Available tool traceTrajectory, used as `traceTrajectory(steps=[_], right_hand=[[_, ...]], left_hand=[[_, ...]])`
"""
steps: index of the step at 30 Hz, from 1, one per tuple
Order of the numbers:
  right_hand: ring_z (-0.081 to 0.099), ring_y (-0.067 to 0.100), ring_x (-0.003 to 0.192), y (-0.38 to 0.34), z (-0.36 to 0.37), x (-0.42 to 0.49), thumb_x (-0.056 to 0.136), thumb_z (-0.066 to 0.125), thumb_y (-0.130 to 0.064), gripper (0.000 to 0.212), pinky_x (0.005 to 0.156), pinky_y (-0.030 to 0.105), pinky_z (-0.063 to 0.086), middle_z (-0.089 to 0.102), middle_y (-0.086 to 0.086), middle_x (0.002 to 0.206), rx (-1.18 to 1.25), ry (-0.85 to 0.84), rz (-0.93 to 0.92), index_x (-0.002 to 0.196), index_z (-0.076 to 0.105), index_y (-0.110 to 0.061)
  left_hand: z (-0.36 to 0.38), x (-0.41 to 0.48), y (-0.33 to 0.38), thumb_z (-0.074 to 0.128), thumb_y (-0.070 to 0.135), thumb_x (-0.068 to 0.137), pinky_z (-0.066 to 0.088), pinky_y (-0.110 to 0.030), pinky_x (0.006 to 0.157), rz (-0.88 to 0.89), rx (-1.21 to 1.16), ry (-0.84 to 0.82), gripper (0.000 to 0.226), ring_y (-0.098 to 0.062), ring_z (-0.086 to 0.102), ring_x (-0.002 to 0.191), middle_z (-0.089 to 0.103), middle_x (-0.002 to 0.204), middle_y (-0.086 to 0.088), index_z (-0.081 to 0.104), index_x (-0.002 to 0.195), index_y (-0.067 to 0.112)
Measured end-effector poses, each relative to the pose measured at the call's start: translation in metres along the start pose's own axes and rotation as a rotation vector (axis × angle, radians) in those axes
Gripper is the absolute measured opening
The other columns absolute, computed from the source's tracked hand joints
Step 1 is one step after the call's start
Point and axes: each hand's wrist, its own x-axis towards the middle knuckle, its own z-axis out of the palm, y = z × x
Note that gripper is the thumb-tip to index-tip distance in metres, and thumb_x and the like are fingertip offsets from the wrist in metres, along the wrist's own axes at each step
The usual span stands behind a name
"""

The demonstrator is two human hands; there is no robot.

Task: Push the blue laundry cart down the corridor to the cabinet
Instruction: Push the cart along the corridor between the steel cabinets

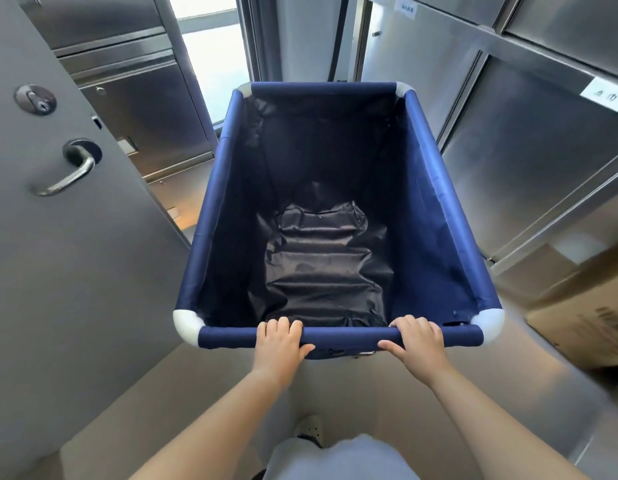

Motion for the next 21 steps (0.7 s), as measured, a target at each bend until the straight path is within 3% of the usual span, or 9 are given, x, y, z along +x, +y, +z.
traceTrajectory(steps=[7,14,21], right_hand=[[0.052,0.019,0.092,0.011,-0.019,0.052,0.081,0.049,-0.061,0.041,0.084,0.032,0.035,0.060,-0.005,0.098,-0.019,-0.043,-0.037,0.101,0.057,-0.026],[0.051,0.019,0.090,0.027,-0.032,0.096,0.082,0.049,-0.060,0.040,0.078,0.031,0.031,0.059,-0.006,0.094,-0.024,-0.029,-0.150,0.098,0.057,-0.025],[0.050,0.018,0.093,0.042,-0.040,0.143,0.083,0.044,-0.062,0.042,0.085,0.032,0.033,0.057,-0.007,0.097,-0.052,-0.039,-0.237,0.100,0.055,-0.026]], left_hand=[[-0.013,0.038,0.010,0.036,0.054,0.092,0.033,-0.039,0.096,-0.073,0.002,-0.041,0.045,-0.026,0.048,0.102,0.053,0.109,-0.004,0.044,0.118,0.018],[-0.014,0.071,0.017,0.049,0.057,0.085,0.042,-0.038,0.086,-0.150,0.018,0.008,0.046,-0.026,0.056,0.089,0.060,0.094,-0.004,0.056,0.108,0.018],[-0.017,0.102,0.024,0.065,0.059,0.072,0.047,-0.035,0.066,-0.217,0.089,0.053,0.043,-0.023,0.056,0.065,0.059,0.072,0.000,0.063,0.089,0.020]])
